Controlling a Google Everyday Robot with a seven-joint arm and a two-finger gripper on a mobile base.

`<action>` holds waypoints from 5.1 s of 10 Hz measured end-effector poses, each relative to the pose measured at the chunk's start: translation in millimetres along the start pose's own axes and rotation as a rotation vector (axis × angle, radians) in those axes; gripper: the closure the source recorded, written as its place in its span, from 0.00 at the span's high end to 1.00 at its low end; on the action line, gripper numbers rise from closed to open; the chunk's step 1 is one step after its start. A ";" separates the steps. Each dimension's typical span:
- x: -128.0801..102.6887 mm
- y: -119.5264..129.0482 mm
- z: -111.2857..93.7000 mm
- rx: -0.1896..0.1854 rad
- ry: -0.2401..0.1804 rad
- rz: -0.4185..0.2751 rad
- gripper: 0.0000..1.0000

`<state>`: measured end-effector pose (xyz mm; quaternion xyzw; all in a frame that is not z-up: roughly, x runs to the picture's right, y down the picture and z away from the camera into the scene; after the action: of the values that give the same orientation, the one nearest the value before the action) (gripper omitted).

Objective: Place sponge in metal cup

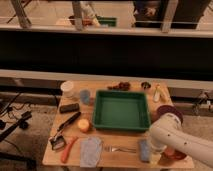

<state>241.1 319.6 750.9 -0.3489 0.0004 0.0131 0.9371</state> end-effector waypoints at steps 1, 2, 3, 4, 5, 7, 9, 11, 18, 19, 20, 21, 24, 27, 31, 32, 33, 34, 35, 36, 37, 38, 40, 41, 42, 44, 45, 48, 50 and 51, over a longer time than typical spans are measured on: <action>-0.5 0.0 2.1 -0.010 -0.017 0.005 0.80; 0.1 0.5 5.3 -0.021 -0.045 0.010 0.80; 1.9 1.9 6.3 -0.024 -0.054 0.014 0.80; 0.9 1.6 7.3 -0.026 -0.056 0.014 0.80; -0.3 0.6 8.1 -0.027 -0.057 0.012 0.80; 1.4 1.9 9.4 -0.029 -0.057 0.019 0.80; -1.2 2.7 10.9 -0.030 -0.060 0.013 0.80; -2.7 4.0 12.0 -0.027 -0.064 0.005 0.80; -6.9 7.4 6.9 -0.016 -0.086 -0.015 0.30; -7.7 7.3 4.5 -0.013 -0.092 -0.018 0.27; -8.2 6.4 2.1 -0.012 -0.103 -0.018 0.26; -8.3 3.6 -1.4 -0.012 -0.134 -0.009 0.26; 0.9 -1.5 -14.0 -0.023 -0.206 0.021 0.26; 8.1 -10.9 -40.4 -0.039 -0.270 0.042 0.26; 3.3 -24.7 -98.6 -0.048 -0.298 0.012 0.26; 4.8 -28.6 -108.5 -0.044 -0.301 0.011 0.26; 7.3 -32.7 -112.5 -0.044 -0.304 0.012 0.26; 10.5 -42.7 -114.7 -0.042 -0.307 0.013 0.26; 16.5 -58.1 -113.7 -0.044 -0.304 0.014 0.26; 20.8 -65.2 -112.9 -0.044 -0.302 0.016 0.26; 22.8 -66.1 -113.1 -0.044 -0.301 0.019 0.26; 23.5 -65.7 -113.0 -0.044 -0.300 0.020 0.26; 22.8 -66.1 -112.9 -0.044 -0.300 0.018 0.26; 22.4 -66.3 -112.9 -0.044 -0.301 0.017 0.24; 22.6 -66.2 -112.9 -0.044 -0.301 0.018 0.19; 22.4 -66.0 -111.9 -0.045 -0.302 0.018 0.06; 22.8 -65.8 -112.0 -0.045 -0.301 0.019 0.06; 23.1 -65.7 -112.1 -0.045 -0.301 0.019 0.06; 23.0 -65.7 -112.0 -0.045 -0.301 0.019 0.06; 24.0 -65.9 -112.7 -0.043 -0.303 0.022 0.06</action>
<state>267.6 196.6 708.6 -0.3630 -0.1373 0.0758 0.9185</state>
